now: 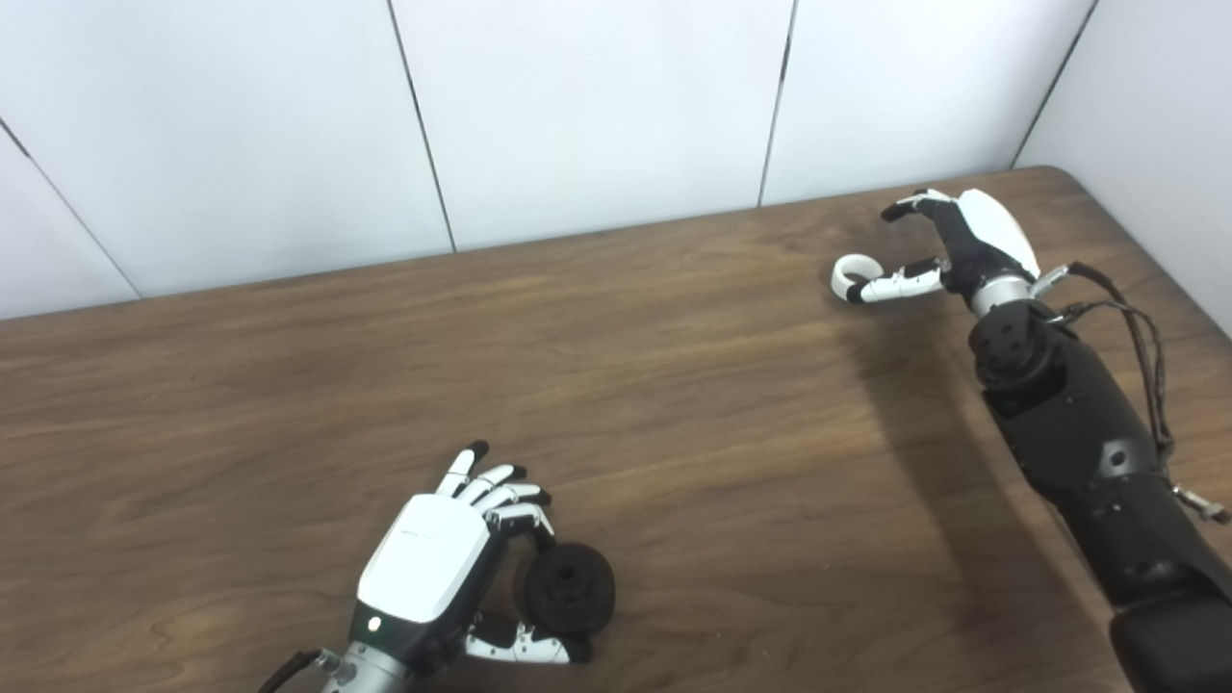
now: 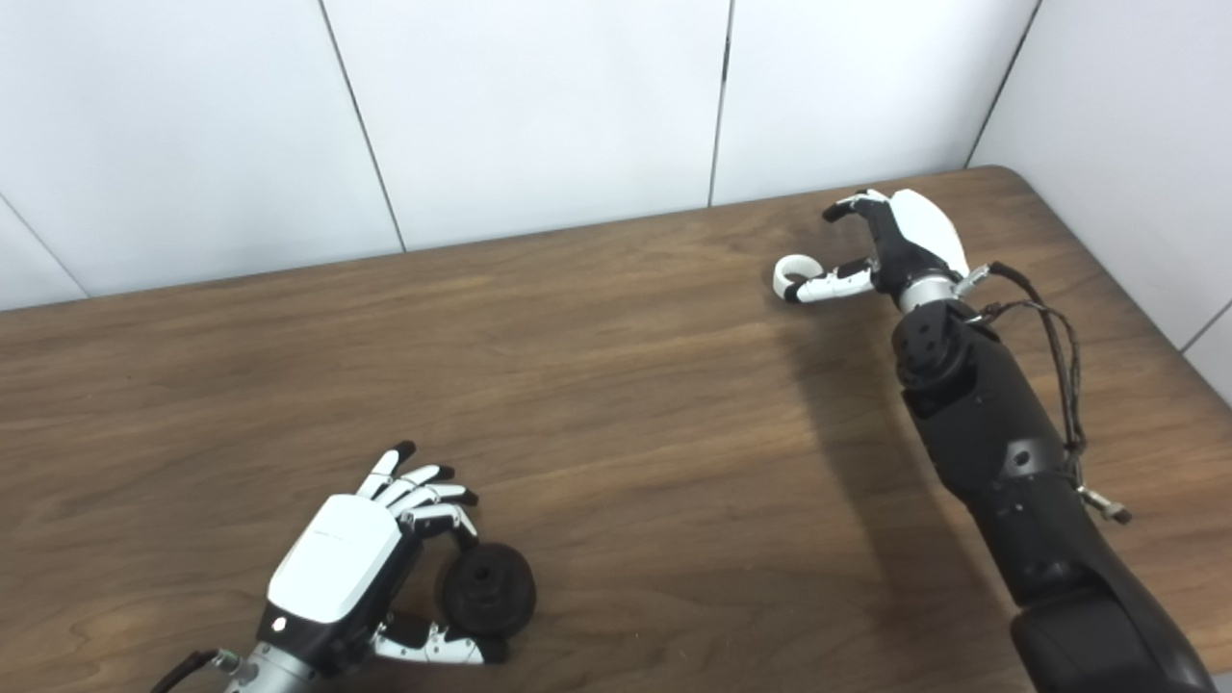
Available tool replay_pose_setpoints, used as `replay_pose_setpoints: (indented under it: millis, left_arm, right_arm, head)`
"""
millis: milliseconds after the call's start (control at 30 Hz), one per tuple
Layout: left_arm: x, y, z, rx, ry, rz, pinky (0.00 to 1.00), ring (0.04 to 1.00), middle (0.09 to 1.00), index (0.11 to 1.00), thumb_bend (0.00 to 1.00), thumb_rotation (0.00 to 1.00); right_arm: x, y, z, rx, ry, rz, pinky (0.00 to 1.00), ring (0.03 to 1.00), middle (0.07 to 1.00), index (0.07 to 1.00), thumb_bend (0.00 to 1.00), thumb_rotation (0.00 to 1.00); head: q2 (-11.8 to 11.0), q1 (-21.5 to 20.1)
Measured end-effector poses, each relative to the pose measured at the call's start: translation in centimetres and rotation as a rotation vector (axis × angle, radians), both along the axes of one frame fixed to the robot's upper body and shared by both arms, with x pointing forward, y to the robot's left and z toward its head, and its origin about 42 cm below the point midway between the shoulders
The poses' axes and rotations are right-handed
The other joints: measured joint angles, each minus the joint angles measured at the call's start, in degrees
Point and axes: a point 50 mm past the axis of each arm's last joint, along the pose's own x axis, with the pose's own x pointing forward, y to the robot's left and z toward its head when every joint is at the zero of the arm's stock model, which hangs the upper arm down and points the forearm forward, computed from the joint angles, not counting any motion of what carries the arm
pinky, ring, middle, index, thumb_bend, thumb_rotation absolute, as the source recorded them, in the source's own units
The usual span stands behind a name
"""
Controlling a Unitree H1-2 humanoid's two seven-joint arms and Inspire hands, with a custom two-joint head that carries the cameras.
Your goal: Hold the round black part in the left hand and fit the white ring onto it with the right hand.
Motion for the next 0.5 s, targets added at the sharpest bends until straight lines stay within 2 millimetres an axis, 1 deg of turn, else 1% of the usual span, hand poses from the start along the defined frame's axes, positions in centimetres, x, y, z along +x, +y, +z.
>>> replay_pose_setpoints:
  millis: [167, 500]
  left_arm:
    - [0.01, 0.01, 0.02, 0.002, 0.002, 0.0, 1.0, 0.869, 0.767, 0.485, 0.52, 0.06]
    - [0.08, 0.1, 0.06, 0.006, 0.005, 0.001, 1.0, 0.867, 0.763, 0.485, 0.52, 0.06]
  right_arm:
    - [0.43, 0.58, 0.0, -0.014, 0.015, 0.02, 1.0, 0.961, 0.921, 0.727, 0.89, 0.28]
    - [0.58, 1.03, -0.41, -0.026, 0.057, 0.015, 1.0, 0.966, 0.918, 0.712, 0.89, 0.28]
  head:
    - [0.2, 0.0]
    - [0.3, -0.1]
